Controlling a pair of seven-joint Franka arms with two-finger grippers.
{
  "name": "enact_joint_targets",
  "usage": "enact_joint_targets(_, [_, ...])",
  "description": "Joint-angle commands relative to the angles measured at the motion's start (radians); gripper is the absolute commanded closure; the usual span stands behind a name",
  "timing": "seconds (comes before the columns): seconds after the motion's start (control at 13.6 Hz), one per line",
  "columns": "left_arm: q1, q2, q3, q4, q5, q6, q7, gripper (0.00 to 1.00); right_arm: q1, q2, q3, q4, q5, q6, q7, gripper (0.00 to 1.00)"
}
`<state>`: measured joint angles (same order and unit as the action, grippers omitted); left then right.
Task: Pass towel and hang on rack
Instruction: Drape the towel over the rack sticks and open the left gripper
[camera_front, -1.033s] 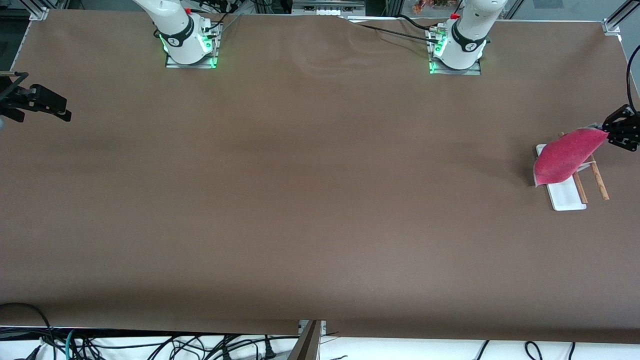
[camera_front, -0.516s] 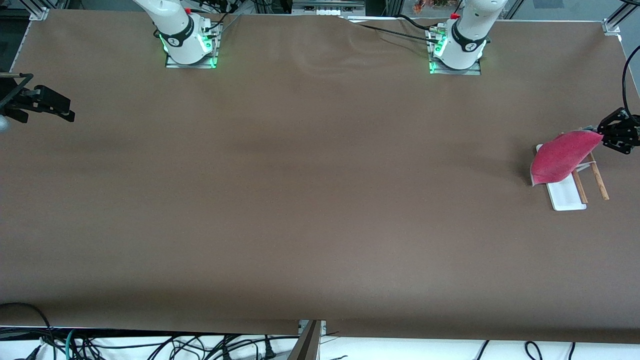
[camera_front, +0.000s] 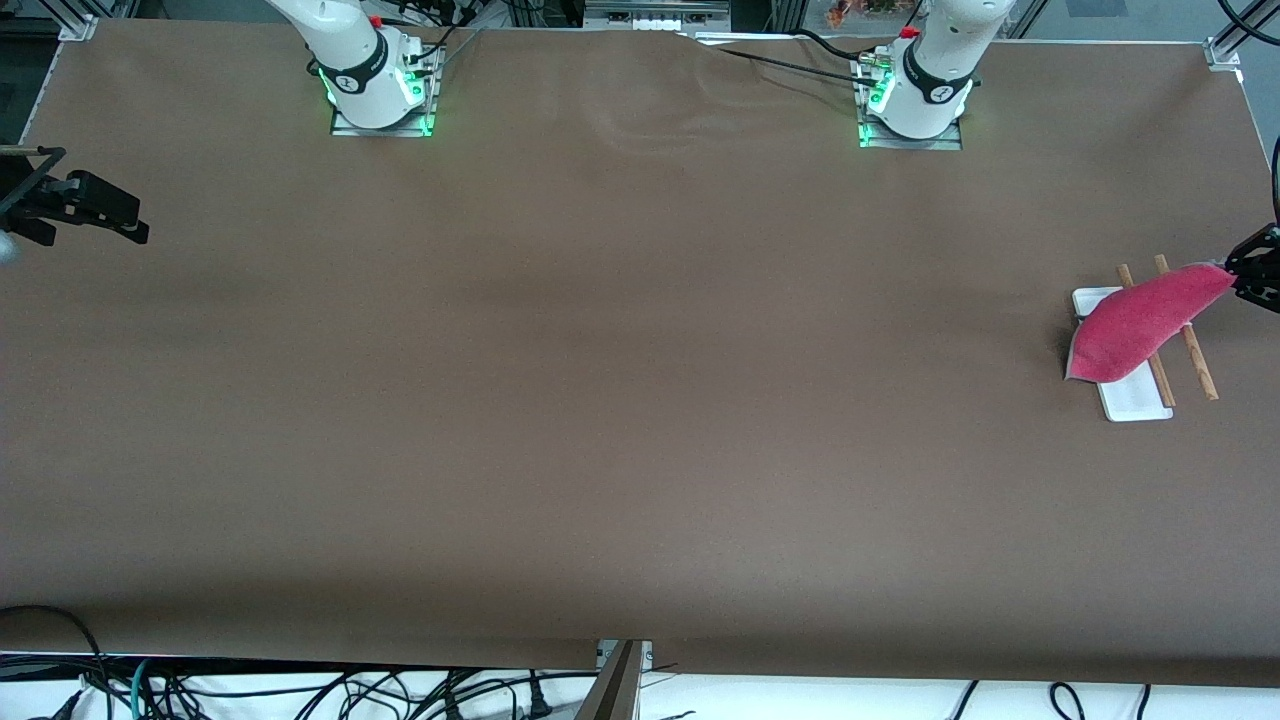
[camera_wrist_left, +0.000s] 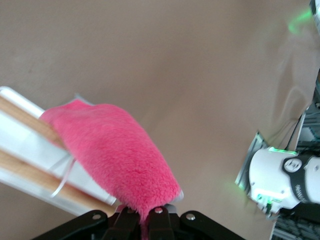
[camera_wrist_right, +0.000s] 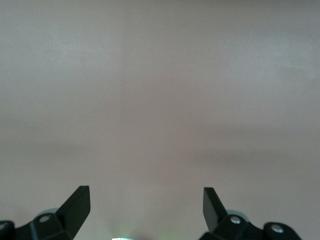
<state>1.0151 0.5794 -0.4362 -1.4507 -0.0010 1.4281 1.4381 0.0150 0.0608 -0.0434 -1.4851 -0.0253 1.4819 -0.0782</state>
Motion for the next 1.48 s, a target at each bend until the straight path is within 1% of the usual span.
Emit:
enact_joint_targets(0.0, [-0.009,0.079,-0.003,0.121,0.050,-0.021,0.073,1.00,-0.003,-0.004,0.004,0.002,0.005,-0.006,0.001,0.00])
enact_joint_targets(0.37, [-0.007,0.120,0.030,0.184,0.053,-0.020,0.143,1.00,0.002,-0.004,0.010,0.002,0.007,-0.006,0.005,0.00])
enact_joint_targets(0.44, [-0.009,0.135,0.049,0.196,0.052,-0.018,0.168,1.00,0.002,-0.006,0.010,0.002,0.007,-0.006,0.006,0.00])
enact_joint_targets(0.96, [-0.007,0.183,0.119,0.213,0.050,0.040,0.269,1.00,0.003,-0.006,0.010,0.002,0.007,-0.006,0.008,0.00])
enact_joint_targets(1.11, [-0.007,0.207,0.136,0.213,0.047,0.086,0.291,1.00,0.003,-0.006,0.010,0.002,0.007,-0.006,0.008,0.00])
enact_joint_targets(1.18, [-0.006,0.212,0.137,0.213,0.049,0.092,0.295,0.59,0.003,-0.006,0.010,0.002,0.007,-0.006,0.008,0.00])
enact_joint_targets(1.25, [-0.001,0.215,0.140,0.214,0.039,0.094,0.295,0.01,0.003,-0.006,0.010,0.002,0.007,-0.006,0.006,0.00])
enact_joint_targets(1.4, [0.016,0.211,0.143,0.216,0.032,0.092,0.282,0.00,0.003,-0.006,0.011,0.002,0.007,-0.005,0.005,0.00])
